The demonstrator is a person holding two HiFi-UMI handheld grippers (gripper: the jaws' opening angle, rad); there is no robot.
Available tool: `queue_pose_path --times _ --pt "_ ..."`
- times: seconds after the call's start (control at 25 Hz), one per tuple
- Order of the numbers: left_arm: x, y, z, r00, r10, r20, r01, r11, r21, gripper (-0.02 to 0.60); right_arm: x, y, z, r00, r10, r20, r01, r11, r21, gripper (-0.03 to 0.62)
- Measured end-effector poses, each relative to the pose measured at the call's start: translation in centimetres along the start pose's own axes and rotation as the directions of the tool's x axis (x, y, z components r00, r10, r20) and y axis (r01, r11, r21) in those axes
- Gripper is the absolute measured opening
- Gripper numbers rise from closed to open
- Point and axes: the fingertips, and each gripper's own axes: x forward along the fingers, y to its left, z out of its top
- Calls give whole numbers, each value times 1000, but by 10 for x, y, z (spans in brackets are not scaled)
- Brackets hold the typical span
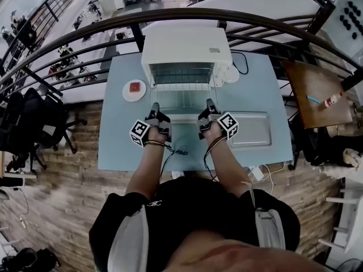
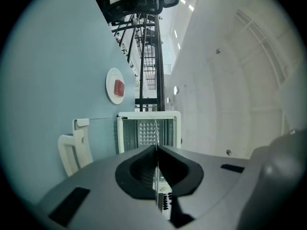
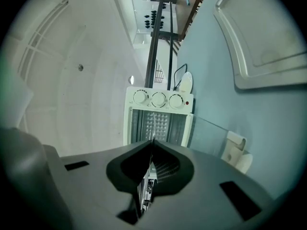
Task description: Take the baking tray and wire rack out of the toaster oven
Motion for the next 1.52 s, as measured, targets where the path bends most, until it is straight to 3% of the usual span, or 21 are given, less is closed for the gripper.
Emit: queue_pose_path --times 0.2,0.52,0.96,1.24,1.52 --pt "-27 8 -22 1000 25 -15 -25 1000 12 17 -28 -3 8 999 5 -42 -5 1000 0 3" --pt "-49 -8 -49 998 6 -56 -3 998 57 17 -52 4 22 997 27 -77 -27 1000 -7 3" --pt "-64 -21 -113 984 1 -177 18 994 108 17 -101 11 72 999 42 -33 -43 997 -57 3" --pt "-60 -25 -163 958 15 -287 26 990 136 17 -136 3 113 999 4 51 -1 998 -56 3" --pt "-53 -8 -260 918 53 -393 11 987 160 17 -188 -25 194 990 -36 136 44 997 -56 3"
